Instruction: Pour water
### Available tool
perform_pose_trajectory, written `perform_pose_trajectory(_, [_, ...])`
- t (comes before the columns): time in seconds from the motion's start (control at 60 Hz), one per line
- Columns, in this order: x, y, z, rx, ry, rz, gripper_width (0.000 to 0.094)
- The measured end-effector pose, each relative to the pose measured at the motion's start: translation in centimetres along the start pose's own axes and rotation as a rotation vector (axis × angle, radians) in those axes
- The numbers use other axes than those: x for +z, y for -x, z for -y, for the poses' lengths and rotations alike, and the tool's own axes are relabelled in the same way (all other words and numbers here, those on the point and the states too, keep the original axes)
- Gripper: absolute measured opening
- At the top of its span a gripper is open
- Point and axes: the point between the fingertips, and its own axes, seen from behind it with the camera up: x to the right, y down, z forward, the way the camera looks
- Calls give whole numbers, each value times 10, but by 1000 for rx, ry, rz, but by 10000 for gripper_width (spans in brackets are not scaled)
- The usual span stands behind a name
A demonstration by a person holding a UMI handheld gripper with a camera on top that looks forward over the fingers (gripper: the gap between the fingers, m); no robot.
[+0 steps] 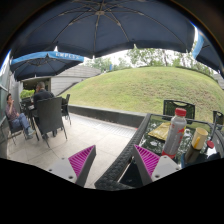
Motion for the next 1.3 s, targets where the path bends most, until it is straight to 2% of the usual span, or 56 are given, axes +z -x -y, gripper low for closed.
perform_pose_trajectory(0.083, [-1,3,4,-4,-16,4,791])
perform_pose_trajectory(0.2, [-1,-23,9,-14,-33,-43,790])
perform_pose_trajectory(0.283, [-3,-59,15,24,-46,-92,790])
perform_pose_trajectory(0.533, [17,-195,27,59,-83,-320,783])
perform_pose_trajectory(0.75, [69,-246,32,65,-83,-392,784])
perform_pose_trajectory(0.783, [78,-248,33,63,-83,-390,754])
perform_pose_trajectory(0.8, [82,-247,33,60,-85,-382,704])
perform_pose_trajectory(0.833, [92,-240,34,57,-89,-349,522])
perform_pose_trajectory(0.883, [92,-245,36,44,-92,-361,507])
perform_pose_trajectory(1.017, [91,-247,38,64,-101,-350,382])
perform_pose_trajectory(1.15, [92,-247,39,62,-111,-321,376])
perform_pose_trajectory(1.3, [85,-263,58,272,-163,-271,375])
